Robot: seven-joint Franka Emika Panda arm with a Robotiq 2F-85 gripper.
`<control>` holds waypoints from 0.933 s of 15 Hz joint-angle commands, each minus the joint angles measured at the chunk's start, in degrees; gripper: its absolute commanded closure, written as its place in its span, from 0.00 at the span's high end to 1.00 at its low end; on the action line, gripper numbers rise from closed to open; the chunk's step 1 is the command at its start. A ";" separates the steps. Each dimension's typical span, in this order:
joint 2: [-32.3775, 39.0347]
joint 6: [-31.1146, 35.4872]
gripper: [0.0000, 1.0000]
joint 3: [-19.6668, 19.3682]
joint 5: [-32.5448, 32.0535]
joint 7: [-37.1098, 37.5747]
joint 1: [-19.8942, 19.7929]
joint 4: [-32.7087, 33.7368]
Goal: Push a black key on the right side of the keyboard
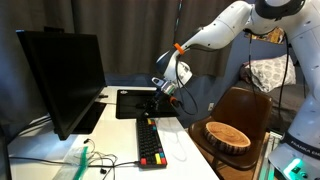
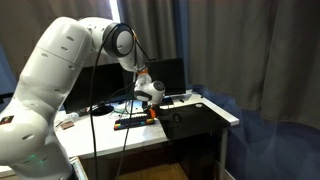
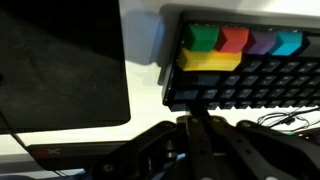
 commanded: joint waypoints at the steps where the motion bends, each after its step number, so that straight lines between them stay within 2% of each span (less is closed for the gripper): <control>1: 2.46 2.43 0.00 1.24 2.04 -2.30 -0.44 1.92; 10: 3.34 3.43 0.00 0.48 0.78 -1.06 0.29 2.12; 14: -1.88 3.06 0.00 1.84 1.07 -0.52 -0.27 0.13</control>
